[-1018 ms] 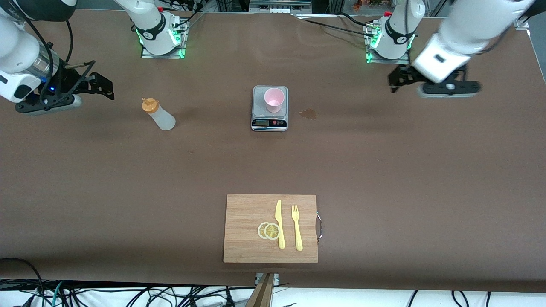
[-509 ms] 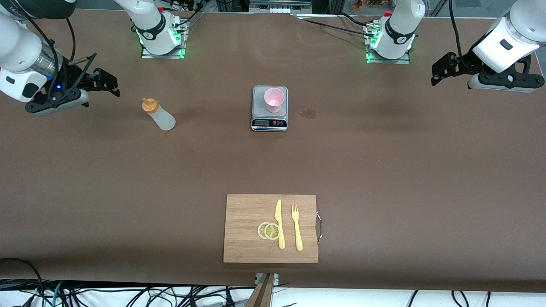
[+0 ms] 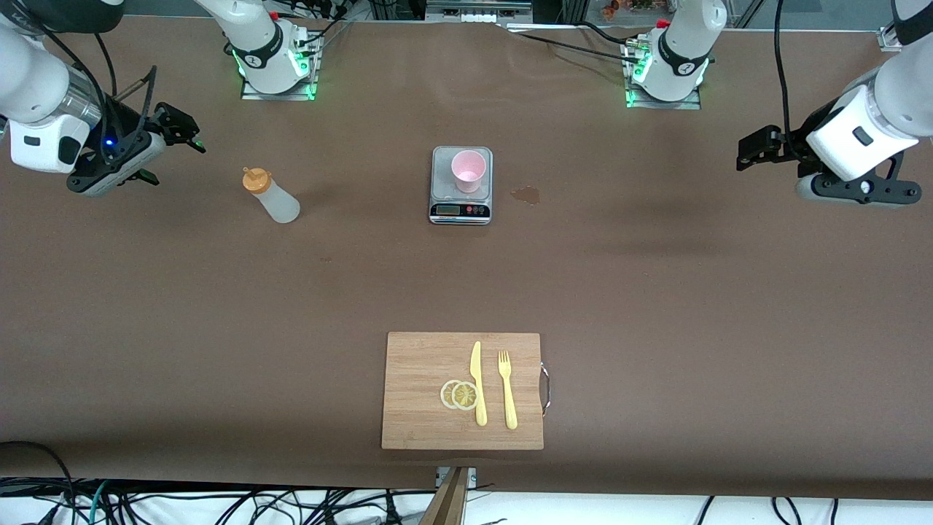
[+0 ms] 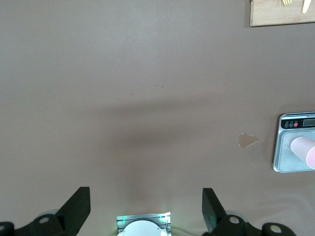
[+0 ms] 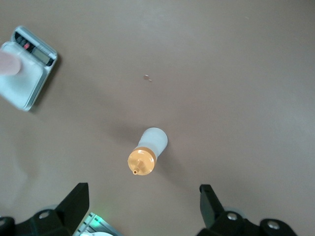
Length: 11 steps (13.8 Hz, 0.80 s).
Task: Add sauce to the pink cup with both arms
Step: 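Withdraw the left gripper while the right gripper moves toward the sauce bottle, then approach the sauce bottle sideways with the open right gripper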
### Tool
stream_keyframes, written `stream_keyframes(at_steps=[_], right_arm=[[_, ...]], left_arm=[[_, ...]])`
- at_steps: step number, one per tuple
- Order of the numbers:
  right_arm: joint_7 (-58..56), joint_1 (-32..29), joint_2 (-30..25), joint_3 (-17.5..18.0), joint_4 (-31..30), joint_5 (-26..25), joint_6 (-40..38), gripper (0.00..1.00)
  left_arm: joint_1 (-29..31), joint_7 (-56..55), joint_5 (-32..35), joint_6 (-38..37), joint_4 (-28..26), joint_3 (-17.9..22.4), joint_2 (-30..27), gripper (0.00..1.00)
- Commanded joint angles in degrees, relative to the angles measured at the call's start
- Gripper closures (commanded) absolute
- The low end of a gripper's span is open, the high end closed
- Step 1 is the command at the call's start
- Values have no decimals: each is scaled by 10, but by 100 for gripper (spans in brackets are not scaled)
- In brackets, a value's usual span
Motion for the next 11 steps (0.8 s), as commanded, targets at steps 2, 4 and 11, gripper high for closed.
stream_keyframes(at_steps=[2, 4, 11], right_arm=[[-157, -44, -2, 1, -22, 47, -1, 0], [-239, -66, 8, 1, -28, 62, -2, 0], [-628, -142, 94, -7, -62, 163, -5, 0]], left_arm=[[0, 5, 13, 52, -83, -8, -78, 0], [0, 6, 13, 89, -147, -8, -125, 0], [1, 10, 10, 41, -74, -8, -71, 0]])
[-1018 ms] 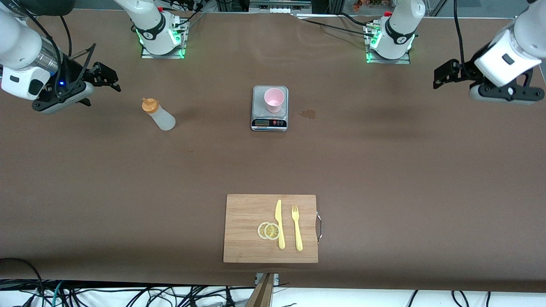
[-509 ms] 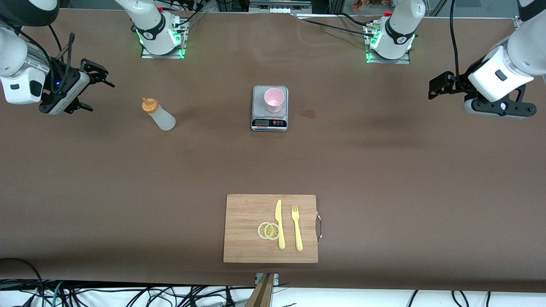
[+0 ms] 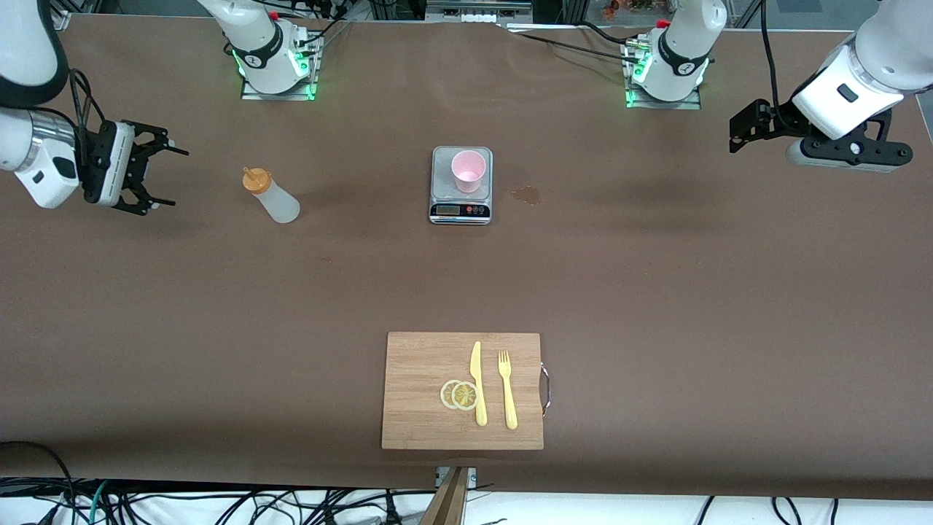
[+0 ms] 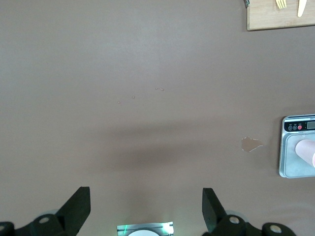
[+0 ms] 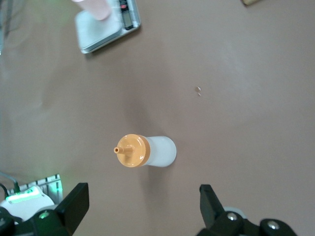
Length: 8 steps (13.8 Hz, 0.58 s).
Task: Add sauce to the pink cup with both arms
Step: 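Approach the sauce bottle sideways with the open right gripper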
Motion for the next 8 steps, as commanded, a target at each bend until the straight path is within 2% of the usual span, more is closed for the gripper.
stream_keyframes(at_steps=[1, 8], right_arm=[[-134, -27, 30, -1, -11, 36, -9, 0], [-561, -93, 236, -14, -9, 151, -88, 0]], left_arm=[[2, 7, 9, -24, 35, -2, 22, 0], [4, 6, 8, -24, 38, -7, 32, 0]])
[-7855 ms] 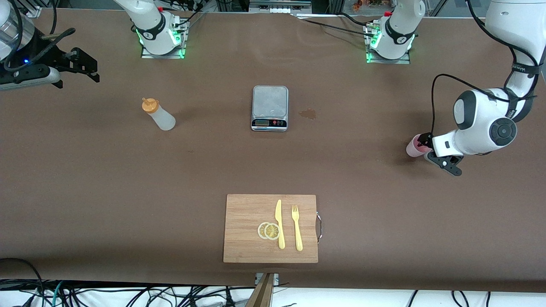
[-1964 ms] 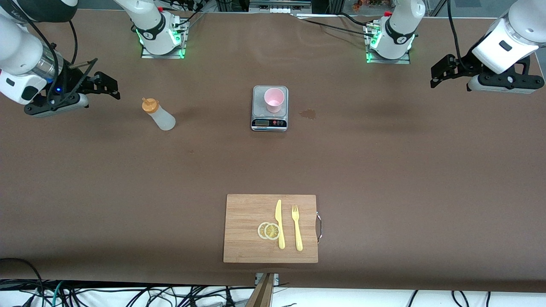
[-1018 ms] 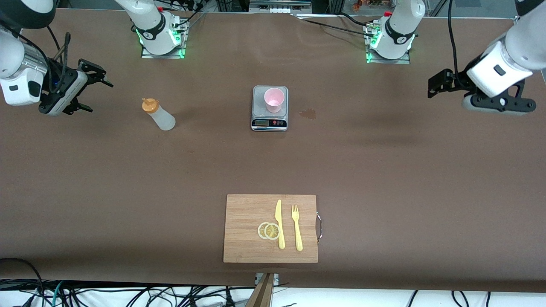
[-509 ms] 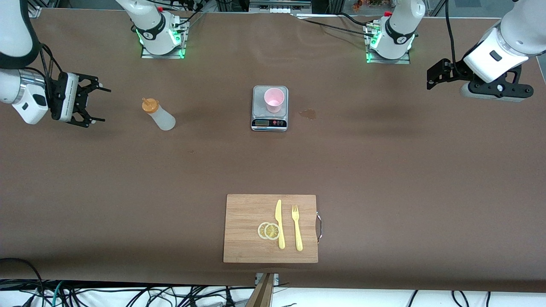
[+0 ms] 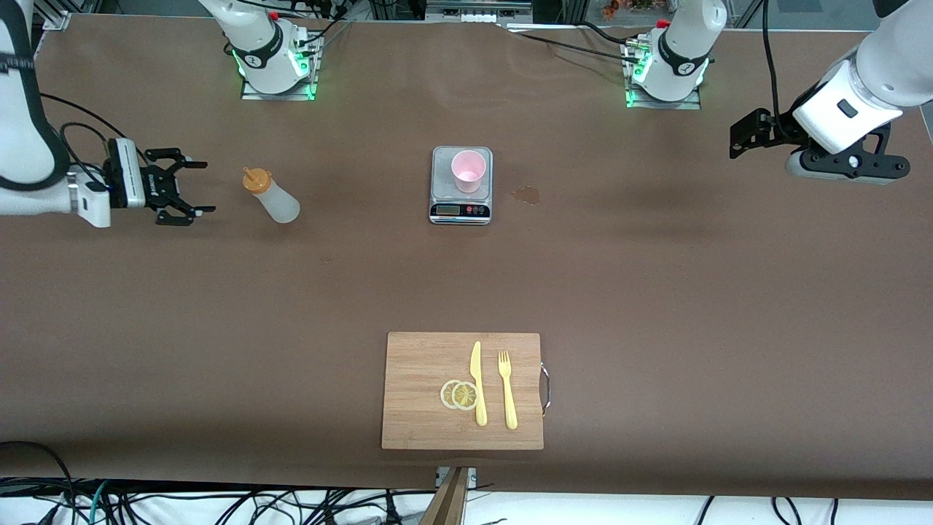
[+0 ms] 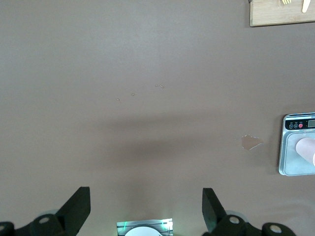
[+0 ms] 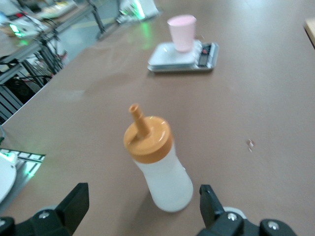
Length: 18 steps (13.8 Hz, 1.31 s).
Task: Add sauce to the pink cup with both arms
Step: 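Approach the sauce bottle sideways with the open right gripper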
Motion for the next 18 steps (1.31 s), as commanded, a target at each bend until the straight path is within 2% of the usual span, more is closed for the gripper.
stream_keyframes(at_steps=[1, 5, 10, 18], right_arm=[[-127, -20, 68, 1, 11, 36, -34, 0], [-207, -24, 134, -1, 12, 75, -52, 0], [-222, -23, 171, 0, 11, 99, -47, 0], [-239, -9, 186, 6, -2, 125, -40, 0]], left_arm=[[-1, 5, 8, -14, 21, -7, 10, 0], [-1, 7, 14, -21, 19, -15, 10, 0], [4, 8, 14, -21, 17, -14, 11, 0], [3, 5, 13, -24, 18, -17, 13, 0]])
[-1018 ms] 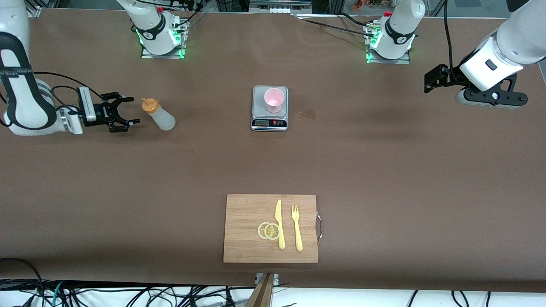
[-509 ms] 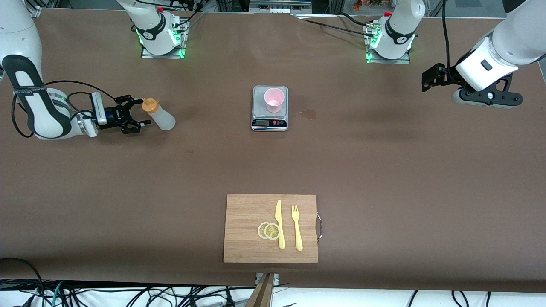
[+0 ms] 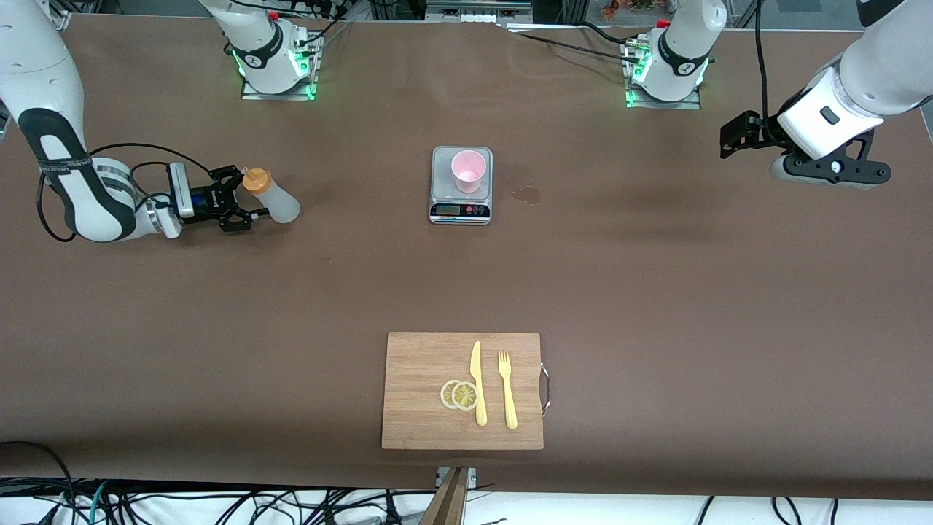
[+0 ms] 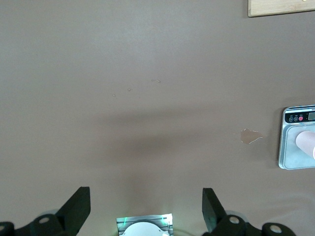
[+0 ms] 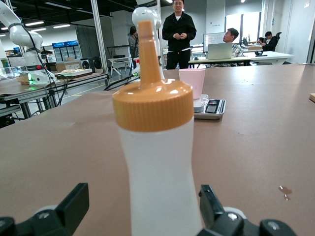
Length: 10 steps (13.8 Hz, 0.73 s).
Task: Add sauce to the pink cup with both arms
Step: 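Approach the sauce bottle sideways with the open right gripper, then close the right gripper on the sauce bottle and lift it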
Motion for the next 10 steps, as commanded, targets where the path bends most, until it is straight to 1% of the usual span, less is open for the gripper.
stream_keyframes(at_steps=[1, 3, 6, 10], right_arm=[[-59, 5, 5, 0, -7, 16, -3, 0], [-61, 10, 11, 6, -7, 27, -3, 0], [-65, 21, 12, 9, -7, 39, -3, 0], [-80, 25, 21, 24, -13, 56, -4, 0]], left_arm=[[3, 6, 13, -16, 17, -7, 7, 0], [3, 8, 13, -30, 18, -6, 5, 0], [3, 5, 13, -32, 18, -7, 3, 0], [3, 7, 13, -33, 17, -6, 3, 0]])
